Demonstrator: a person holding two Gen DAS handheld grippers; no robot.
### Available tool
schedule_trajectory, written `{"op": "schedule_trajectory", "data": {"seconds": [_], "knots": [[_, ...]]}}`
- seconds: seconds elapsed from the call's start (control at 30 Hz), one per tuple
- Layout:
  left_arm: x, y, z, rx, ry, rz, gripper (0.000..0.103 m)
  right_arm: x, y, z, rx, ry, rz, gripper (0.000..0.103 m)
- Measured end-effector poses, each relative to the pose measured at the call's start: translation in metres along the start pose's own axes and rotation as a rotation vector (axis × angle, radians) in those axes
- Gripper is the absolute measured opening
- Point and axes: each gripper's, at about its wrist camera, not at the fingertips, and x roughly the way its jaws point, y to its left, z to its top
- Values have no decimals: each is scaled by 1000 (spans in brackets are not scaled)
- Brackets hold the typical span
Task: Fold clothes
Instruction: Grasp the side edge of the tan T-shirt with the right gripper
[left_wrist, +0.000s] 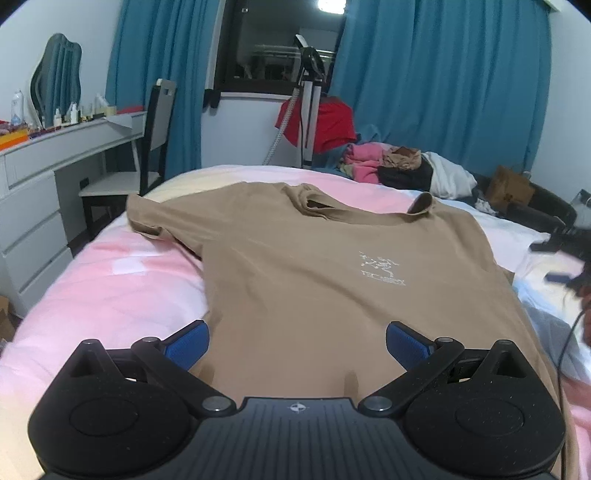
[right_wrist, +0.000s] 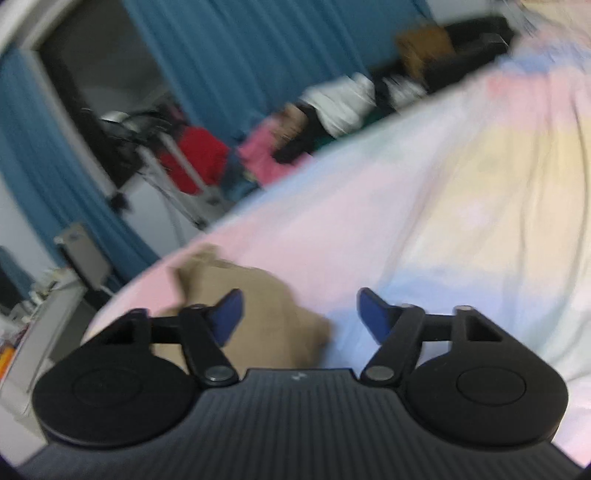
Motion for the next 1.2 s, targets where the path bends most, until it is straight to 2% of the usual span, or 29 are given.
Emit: {"op": "schedule_trajectory", "data": {"seconds": [0.13,0.2,0.27,0.37,0.4,0.47,0.87,0.93,1.03,1.17,1.2], "knots": [[16,-4,-4,-24,25,-25,103,33,-24,-5,147,26,80,59],[24,-5,-6,-29,40,-31,103,46,-22,-8,158,27,107,56],[30,-6,-8,-30,54,-31,103,61,-19,-11,132,59,83,53],[35,-5,-11,-38,70,-25,103,76,-18,-20,131,122,56,12],[37,-5,-11,-42,74,-24,103,75,-17,-20,137,122,71,9],[38,-5,-11,-49,76,-23,103,71,-12,-20,134,112,97,9],[30,-3,-7,-71,35,-22,103,-11,76,-14,-423,-215,127,8],[30,-3,-7,-67,32,-15,103,-2,99,-41,-565,-124,187,8],[29,-2,-7,-64,28,-2,103,20,123,-86,-693,56,251,9],[29,2,-8,-64,32,10,103,35,137,-125,-763,216,275,13],[29,3,-8,-67,35,8,103,32,136,-121,-742,221,296,19]]}}
